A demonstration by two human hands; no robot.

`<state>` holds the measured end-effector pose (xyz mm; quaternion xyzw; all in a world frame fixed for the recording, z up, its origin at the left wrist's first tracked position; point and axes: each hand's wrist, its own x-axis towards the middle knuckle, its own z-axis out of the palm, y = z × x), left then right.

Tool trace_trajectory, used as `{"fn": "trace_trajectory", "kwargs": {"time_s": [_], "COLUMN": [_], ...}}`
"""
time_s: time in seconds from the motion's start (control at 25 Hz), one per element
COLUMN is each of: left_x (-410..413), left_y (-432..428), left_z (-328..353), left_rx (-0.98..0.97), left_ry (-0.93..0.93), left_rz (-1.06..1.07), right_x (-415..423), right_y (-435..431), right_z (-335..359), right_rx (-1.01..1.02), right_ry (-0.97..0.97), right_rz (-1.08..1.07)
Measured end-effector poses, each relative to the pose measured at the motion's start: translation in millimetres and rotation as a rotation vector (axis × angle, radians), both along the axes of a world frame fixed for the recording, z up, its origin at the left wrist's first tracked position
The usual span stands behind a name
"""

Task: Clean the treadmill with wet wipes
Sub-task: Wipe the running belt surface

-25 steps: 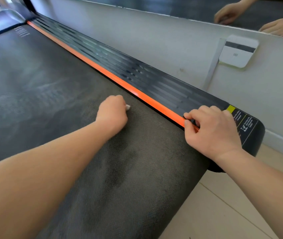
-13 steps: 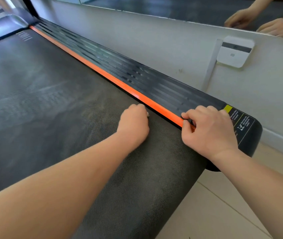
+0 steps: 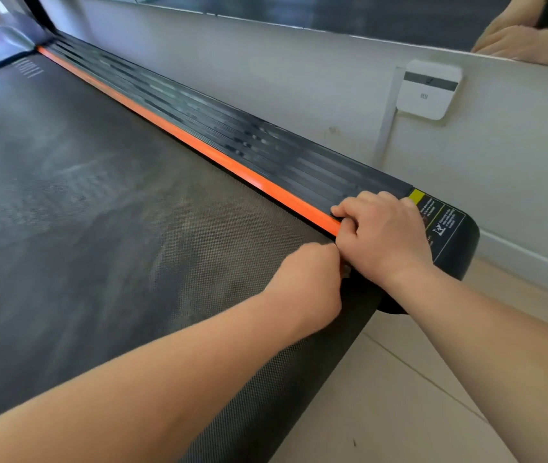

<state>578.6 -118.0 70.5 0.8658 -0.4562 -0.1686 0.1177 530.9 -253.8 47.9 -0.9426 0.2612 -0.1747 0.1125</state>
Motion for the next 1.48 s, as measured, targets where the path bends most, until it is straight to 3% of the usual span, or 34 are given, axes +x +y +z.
{"fn": "trace_trajectory", "kwargs": {"time_s": [0.04,0.2,0.36,0.44,0.56,0.64,0.72,0.8,0.96,1.08,1.16,1.24,1.48], "left_x": [6.8,42.7,-6.3,8.5,48.7,48.0,43.2,54.5,64.8,64.6,70.6,66.7,47.8], "left_y": [1.7,9.4,25.1,39.6,61.4,75.4,84.7,89.6,82.7,72.7,73.5,76.5,76.9], "left_z": [0.7,3.3,-3.4,4.3,11.3,7.6,1.2,0.2,-0.6,-1.7,-2.5,-4.0,-22.4], "left_rx": [0.006,0.009,0.037,0.005,-0.175,-0.164,-0.06,-0.028,-0.163,-0.011,-0.056,-0.222,-0.269], "left_ry": [-0.022,-0.109,-0.005,0.083,-0.143,-0.222,-0.119,-0.026,-0.126,-0.147,-0.09,-0.005,-0.176], "left_rz": [-0.008,0.279,0.012,0.057,0.267,0.18,0.007,-0.033,-0.129,-0.239,-0.172,-0.022,0.08], "right_x": [-1.3,-3.1,-3.0,-6.7,-7.6,-4.2,0.6,2.0,6.9,13.0,15.4,20.4,53.6], "right_y": [-2.0,-3.6,-6.9,-2.2,10.0,15.3,15.0,14.1,19.4,18.5,18.0,20.9,27.8], "right_z": [1.1,4.5,10.4,10.8,3.9,-0.2,0.0,-0.8,-1.4,0.1,-3.1,-5.3,-7.5], "right_rx": [0.034,0.167,0.177,0.112,-0.047,-0.093,-0.096,-0.098,-0.096,-0.066,-0.094,-0.115,-0.073], "right_ry": [-0.009,-0.034,-0.003,0.009,-0.02,-0.023,-0.046,-0.069,-0.061,-0.079,-0.096,-0.094,-0.116], "right_rz": [0.004,0.056,0.076,0.075,0.112,0.109,0.095,0.081,0.11,0.12,0.114,0.111,0.098]}}
